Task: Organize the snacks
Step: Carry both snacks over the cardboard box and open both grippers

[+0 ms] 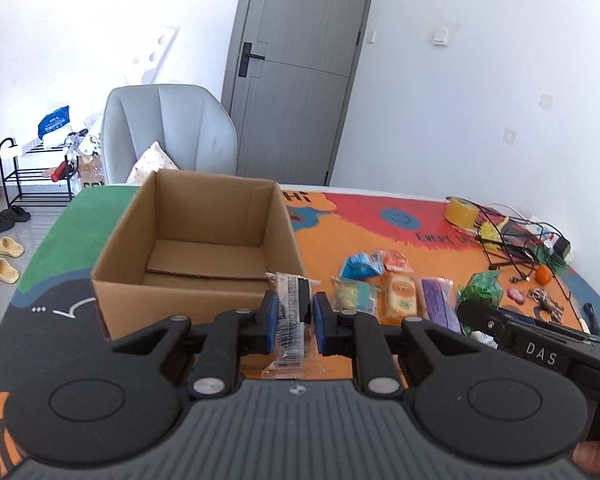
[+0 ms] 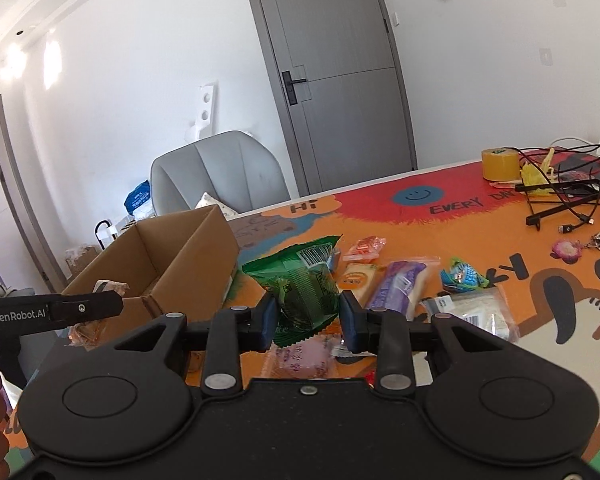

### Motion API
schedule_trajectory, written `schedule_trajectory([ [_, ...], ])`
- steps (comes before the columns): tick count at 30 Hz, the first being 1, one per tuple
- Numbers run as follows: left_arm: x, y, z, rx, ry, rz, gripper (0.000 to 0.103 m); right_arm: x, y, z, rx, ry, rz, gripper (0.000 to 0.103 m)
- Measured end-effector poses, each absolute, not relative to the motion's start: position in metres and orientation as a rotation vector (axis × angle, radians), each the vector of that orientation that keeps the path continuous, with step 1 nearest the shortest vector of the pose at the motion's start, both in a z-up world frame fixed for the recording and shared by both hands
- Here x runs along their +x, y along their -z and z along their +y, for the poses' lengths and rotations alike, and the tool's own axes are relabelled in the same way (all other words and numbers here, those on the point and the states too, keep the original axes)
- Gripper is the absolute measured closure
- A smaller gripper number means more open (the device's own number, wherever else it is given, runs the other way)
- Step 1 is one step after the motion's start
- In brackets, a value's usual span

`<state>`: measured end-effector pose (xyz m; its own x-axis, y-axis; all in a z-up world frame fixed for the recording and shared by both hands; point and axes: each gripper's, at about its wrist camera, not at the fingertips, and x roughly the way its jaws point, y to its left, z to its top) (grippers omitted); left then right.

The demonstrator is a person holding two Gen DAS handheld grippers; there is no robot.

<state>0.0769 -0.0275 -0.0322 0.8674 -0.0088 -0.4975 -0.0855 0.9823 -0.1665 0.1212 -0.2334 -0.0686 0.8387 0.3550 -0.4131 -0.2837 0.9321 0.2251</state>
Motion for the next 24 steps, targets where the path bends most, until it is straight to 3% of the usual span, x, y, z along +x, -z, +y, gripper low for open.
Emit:
schedule_trajectory([
  [24,0.11,0.013,0.043,-0.236,-0.15,0.439,0.086,0.162,0.044,-0.145,0.113,-0.485,0.432,0.07],
])
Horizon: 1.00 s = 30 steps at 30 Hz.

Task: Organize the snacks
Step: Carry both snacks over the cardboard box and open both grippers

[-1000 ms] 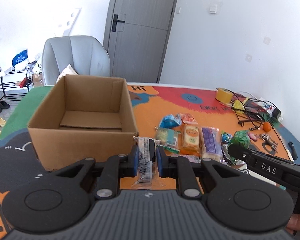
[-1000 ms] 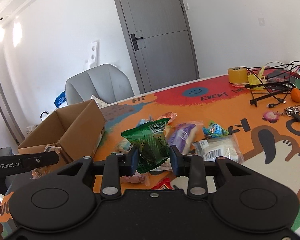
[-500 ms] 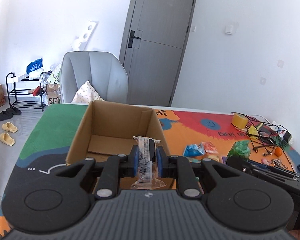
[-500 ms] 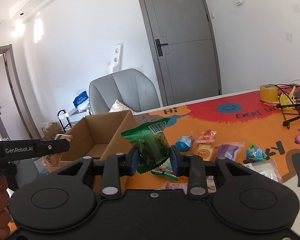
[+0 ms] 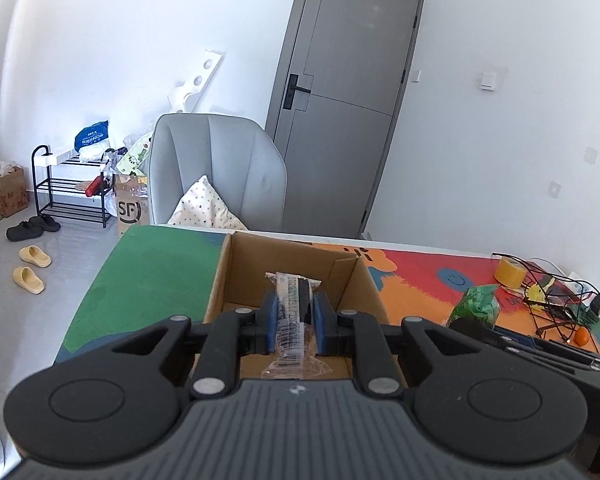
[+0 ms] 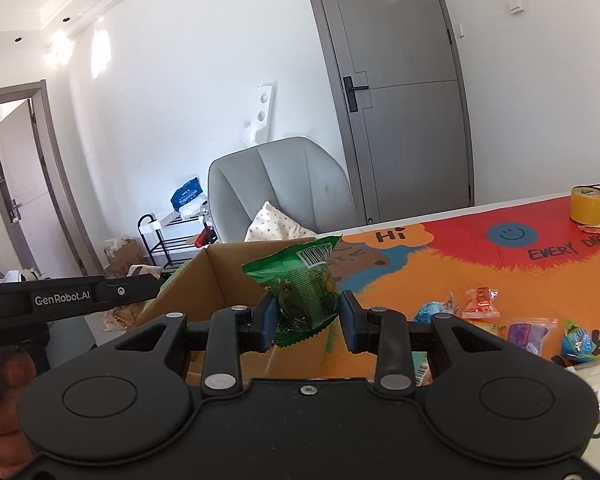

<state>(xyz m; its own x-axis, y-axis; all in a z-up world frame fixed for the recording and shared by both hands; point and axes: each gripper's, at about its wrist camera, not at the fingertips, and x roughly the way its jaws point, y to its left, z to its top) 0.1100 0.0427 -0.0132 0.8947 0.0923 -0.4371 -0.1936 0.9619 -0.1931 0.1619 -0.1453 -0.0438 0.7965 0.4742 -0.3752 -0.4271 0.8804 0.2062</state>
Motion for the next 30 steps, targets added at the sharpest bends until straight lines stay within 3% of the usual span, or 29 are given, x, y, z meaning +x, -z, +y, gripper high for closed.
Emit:
schedule_trajectory([
  [8,0.132,0.024,0.064,-0.278,-0.169,0.489,0.085,0.176,0.045,-0.122,0.119,-0.528,0.449,0.07],
  [11,0.133,0.025,0.07,-0.292,-0.189,0.492,0.08,0.18,0.047,-0.116,0.118,-0.54,0.465,0.07],
  [21,0.113,0.022,0.088,-0.342,-0.232,0.48,0.05,0.189,0.05,-0.095,0.118,-0.563,0.502,0.07],
  [23,0.109,0.022,0.092,-0.343,-0.255,0.472,0.045,0.19,0.049,-0.089,0.108,-0.571,0.509,0.067],
  [25,0.105,0.023,0.095,-0.349,-0.275,0.468,0.029,0.188,0.046,-0.086,0.105,-0.571,0.509,0.061],
  [27,0.1,0.024,0.096,-0.359,-0.291,0.46,0.021,0.186,0.044,-0.086,0.106,-0.573,0.51,0.057],
  [30,0.095,0.024,0.094,-0.348,-0.302,0.453,0.014,0.185,0.044,-0.092,0.111,-0.555,0.52,0.054],
])
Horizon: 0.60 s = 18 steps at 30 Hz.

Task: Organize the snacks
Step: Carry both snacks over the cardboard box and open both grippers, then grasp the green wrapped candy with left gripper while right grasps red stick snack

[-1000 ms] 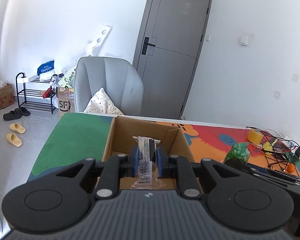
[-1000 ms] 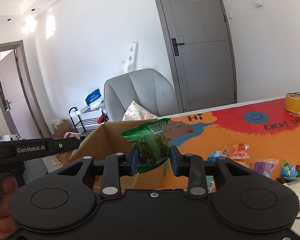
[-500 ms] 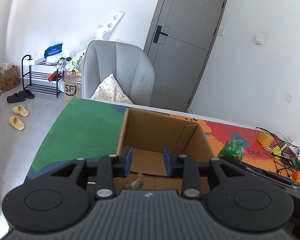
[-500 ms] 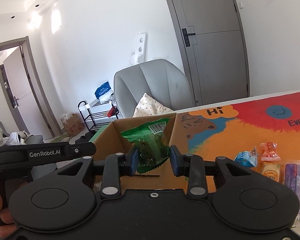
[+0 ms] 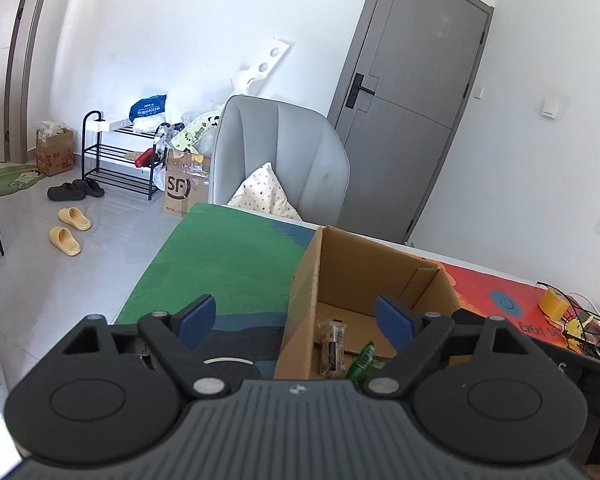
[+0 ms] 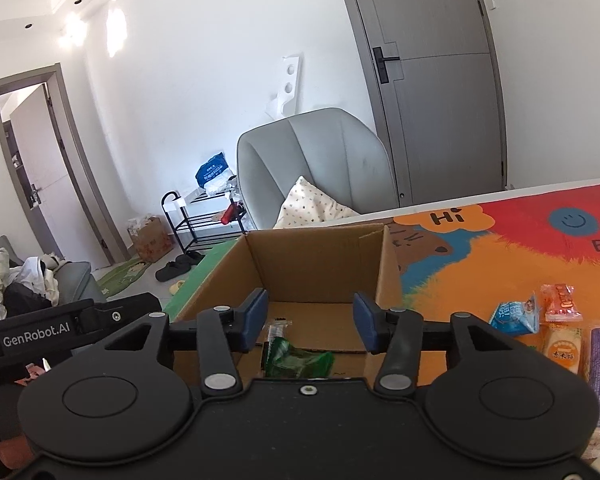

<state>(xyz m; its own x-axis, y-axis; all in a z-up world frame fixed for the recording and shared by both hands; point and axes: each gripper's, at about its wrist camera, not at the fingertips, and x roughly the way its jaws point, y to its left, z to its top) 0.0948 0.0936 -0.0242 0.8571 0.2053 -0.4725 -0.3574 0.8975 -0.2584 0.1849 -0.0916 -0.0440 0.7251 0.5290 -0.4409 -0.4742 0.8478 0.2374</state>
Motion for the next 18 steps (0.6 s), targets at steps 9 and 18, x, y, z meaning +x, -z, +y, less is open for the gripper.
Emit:
schedule_trajectory([
  [9,0.086,0.027,0.076,-0.347,-0.298,0.465,0.008,0.164,0.041,-0.129,0.132,-0.486,0.533,0.05],
  [18,0.085,0.019,0.039,-0.304,-0.237,0.477,0.006,0.146,0.031,-0.177,0.131,-0.453,0.529,0.037],
])
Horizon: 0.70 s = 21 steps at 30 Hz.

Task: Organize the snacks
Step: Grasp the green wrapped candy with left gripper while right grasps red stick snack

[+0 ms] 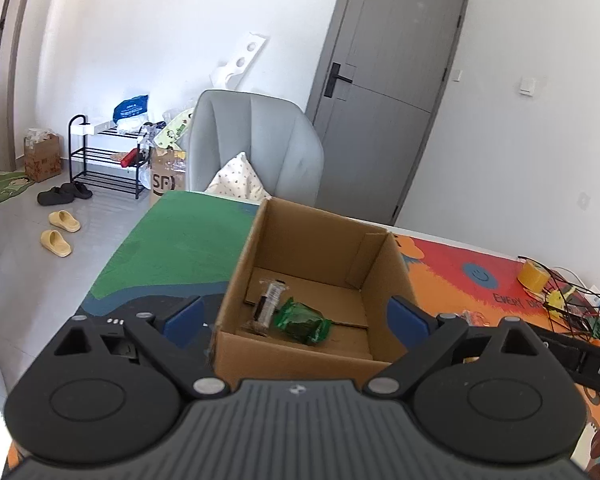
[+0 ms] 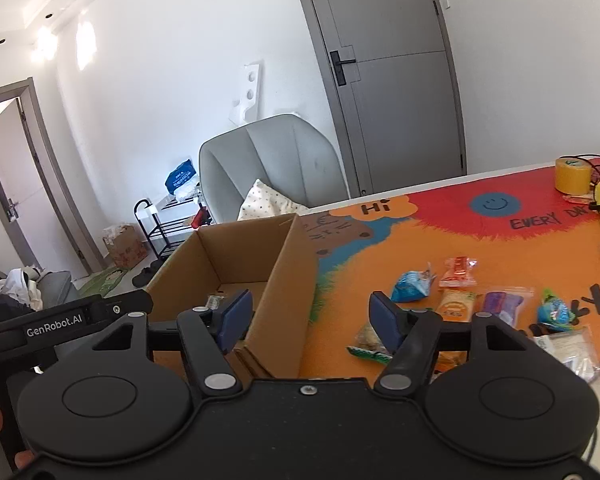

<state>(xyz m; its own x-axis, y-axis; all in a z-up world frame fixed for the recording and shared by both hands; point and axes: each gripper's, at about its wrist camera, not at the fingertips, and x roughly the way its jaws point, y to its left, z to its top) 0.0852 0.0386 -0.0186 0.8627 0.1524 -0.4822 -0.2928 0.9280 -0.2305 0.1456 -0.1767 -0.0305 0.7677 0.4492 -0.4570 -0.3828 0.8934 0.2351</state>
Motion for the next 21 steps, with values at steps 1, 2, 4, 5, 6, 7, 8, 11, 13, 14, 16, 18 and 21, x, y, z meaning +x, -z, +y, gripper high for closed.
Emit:
schedule_trajectory([
  [1,0.085,0.019,0.034,-0.298,-0.219,0.474,0.006,0.144,0.029,-0.182,0.13,-0.44,0.529,0.036],
  [2,0.085,0.019,0.028,-0.289,-0.207,0.476,0.006,0.144,0.029,-0.189,0.13,-0.423,0.531,0.036],
  [4,0.085,0.019,0.017,-0.27,-0.188,0.487,0.006,0.141,0.03,-0.2,0.133,-0.405,0.535,0.035],
  [5,0.085,0.018,0.012,-0.266,-0.18,0.491,0.006,0.139,0.03,-0.204,0.137,-0.395,0.537,0.034],
  [6,0.084,0.018,0.006,-0.265,-0.172,0.494,0.006,0.137,0.031,-0.211,0.14,-0.385,0.539,0.034],
  [7,0.083,0.017,0.002,-0.263,-0.161,0.496,0.006,0.135,0.032,-0.217,0.144,-0.38,0.539,0.033],
  [8,0.082,0.017,-0.004,-0.257,-0.145,0.498,0.006,0.133,0.032,-0.222,0.145,-0.375,0.539,0.033],
  [11,0.079,0.018,-0.023,-0.227,-0.102,0.514,0.006,0.126,0.032,-0.238,0.151,-0.352,0.538,0.033],
  [13,0.078,0.021,-0.034,-0.213,-0.081,0.527,0.006,0.121,0.032,-0.247,0.152,-0.338,0.538,0.033],
  [14,0.077,0.022,-0.038,-0.208,-0.071,0.529,0.006,0.119,0.033,-0.252,0.149,-0.333,0.537,0.033],
  [16,0.077,0.025,-0.047,-0.198,-0.052,0.536,0.006,0.113,0.035,-0.26,0.144,-0.32,0.54,0.033],
  [18,0.076,0.029,-0.054,-0.198,-0.041,0.546,0.006,0.109,0.039,-0.267,0.146,-0.31,0.549,0.033],
  [21,0.075,0.033,-0.063,-0.206,-0.014,0.56,0.006,0.104,0.047,-0.277,0.151,-0.289,0.567,0.033],
])
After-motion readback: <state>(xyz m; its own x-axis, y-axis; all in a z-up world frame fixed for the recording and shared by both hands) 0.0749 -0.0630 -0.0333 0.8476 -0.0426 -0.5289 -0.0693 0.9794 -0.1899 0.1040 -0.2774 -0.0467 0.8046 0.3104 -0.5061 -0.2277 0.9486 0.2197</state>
